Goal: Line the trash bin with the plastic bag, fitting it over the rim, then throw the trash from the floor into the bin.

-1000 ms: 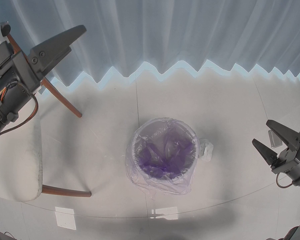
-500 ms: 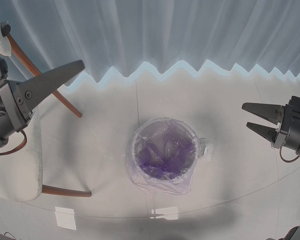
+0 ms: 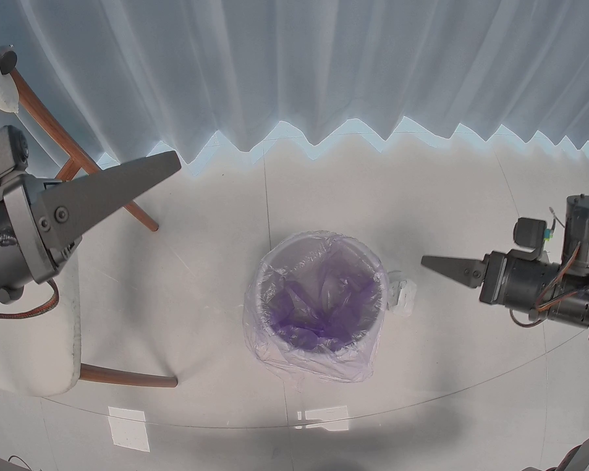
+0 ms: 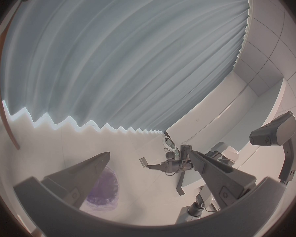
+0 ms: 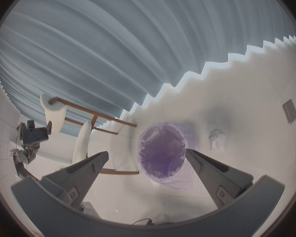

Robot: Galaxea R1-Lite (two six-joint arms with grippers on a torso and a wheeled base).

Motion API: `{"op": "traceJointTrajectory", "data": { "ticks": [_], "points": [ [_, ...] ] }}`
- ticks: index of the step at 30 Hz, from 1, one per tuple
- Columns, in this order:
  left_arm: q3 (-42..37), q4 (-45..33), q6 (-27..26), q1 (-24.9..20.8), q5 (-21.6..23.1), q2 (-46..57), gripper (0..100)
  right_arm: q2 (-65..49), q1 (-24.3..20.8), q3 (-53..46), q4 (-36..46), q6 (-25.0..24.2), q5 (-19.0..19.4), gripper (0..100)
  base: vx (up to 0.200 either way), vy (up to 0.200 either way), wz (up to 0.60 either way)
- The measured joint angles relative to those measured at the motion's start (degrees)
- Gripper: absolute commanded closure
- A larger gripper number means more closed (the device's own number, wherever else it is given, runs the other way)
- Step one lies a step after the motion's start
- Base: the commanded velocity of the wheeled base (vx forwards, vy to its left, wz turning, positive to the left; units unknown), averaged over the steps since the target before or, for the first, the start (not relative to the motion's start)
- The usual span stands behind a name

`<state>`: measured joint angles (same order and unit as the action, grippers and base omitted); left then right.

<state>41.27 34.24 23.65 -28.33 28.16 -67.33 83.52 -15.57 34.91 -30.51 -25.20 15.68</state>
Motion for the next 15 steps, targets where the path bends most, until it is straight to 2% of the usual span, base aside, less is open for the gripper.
{"op": "traceJointTrajectory", "data": {
  "ticks": [12,15],
  "points": [
    [1.48,-0.04,1.15,-0.05,0.88,-0.54,0,6.41,-9.98,-4.4,-2.27,-4.39,-0.49,0,0.0,0.0,0.0],
    [1.56,-0.06,1.19,-0.11,0.96,-1.05,0,6.89,-10.97,-4.71,-2.3,-4.57,-0.49,0,-0.2,0.0,0.0]
  ]
}}
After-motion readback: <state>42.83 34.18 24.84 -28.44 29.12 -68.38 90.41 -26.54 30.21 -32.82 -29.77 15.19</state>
